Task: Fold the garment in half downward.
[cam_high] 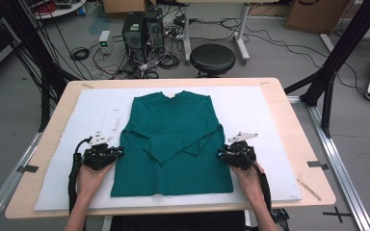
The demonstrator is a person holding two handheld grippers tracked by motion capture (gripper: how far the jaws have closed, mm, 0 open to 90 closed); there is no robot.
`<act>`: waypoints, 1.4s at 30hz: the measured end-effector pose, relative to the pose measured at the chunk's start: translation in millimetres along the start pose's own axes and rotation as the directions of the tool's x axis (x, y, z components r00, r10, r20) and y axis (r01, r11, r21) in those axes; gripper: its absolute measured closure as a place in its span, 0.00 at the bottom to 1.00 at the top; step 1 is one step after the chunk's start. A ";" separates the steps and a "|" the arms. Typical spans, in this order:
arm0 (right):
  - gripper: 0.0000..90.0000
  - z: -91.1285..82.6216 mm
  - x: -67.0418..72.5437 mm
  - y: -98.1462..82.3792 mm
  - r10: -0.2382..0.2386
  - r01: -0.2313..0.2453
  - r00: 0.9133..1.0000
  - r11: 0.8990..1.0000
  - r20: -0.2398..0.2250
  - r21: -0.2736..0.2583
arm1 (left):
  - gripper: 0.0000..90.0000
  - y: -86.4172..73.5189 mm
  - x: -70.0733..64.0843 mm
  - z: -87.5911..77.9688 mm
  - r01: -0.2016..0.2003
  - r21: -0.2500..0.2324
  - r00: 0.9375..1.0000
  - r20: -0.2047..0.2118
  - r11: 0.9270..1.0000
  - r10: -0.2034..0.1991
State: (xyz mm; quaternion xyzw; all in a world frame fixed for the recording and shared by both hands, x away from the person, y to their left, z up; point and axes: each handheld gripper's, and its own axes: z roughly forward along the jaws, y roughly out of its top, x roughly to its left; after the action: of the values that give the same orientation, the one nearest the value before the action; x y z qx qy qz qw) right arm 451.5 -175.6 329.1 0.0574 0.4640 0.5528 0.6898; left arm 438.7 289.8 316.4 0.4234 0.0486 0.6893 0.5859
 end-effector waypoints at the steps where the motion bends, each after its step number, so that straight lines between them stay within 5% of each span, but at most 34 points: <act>1: 0.81 -0.2 0.0 -0.4 -0.005 0.005 1.000 1.000 -0.007 -0.002 | 0.96 0.1 -0.1 -0.3 -0.006 0.004 1.000 -0.002 1.000 0.006; 5: 0.97 0.6 -0.8 -1.7 -0.017 0.016 0.999 1.000 -0.043 -0.020 | 0.97 -0.1 0.4 -0.4 0.002 -0.002 1.000 0.005 1.000 -0.002; 11: 0.98 -3.4 -2.3 -5.7 -0.021 0.020 0.999 0.999 -0.041 -0.025 | 0.97 -1.7 0.5 -3.8 -0.008 -0.008 1.000 0.017 1.000 0.008; 18: 0.98 -14.7 -9.3 -18.1 -0.012 0.009 0.995 0.999 -0.099 -0.031 | 0.97 -12.7 -3.5 -17.4 -0.009 -0.012 0.998 0.059 1.000 0.010; 24: 0.98 -28.1 -2.3 -32.7 -0.019 0.013 0.993 0.999 -0.118 -0.046 | 0.97 -23.1 -16.9 -29.1 -0.037 -0.016 0.995 0.093 0.999 0.038; 30: 0.98 -44.2 4.8 -49.6 -0.019 0.010 0.990 0.998 -0.139 -0.062 | 0.97 -32.2 -31.6 -38.3 -0.095 -0.006 0.989 0.111 0.995 0.095; 42: 0.98 -64.2 15.5 -75.5 -0.013 0.003 0.986 0.998 -0.165 -0.060 | 0.97 -51.2 -46.3 -61.4 -0.121 -0.001 0.972 0.203 0.993 0.119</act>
State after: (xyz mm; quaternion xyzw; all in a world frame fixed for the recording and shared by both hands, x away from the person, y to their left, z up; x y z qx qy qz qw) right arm 459.2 -219.7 239.3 -0.0111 0.5034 0.5665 0.6523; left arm 436.6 292.7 224.1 0.4968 -0.0330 0.6764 0.5428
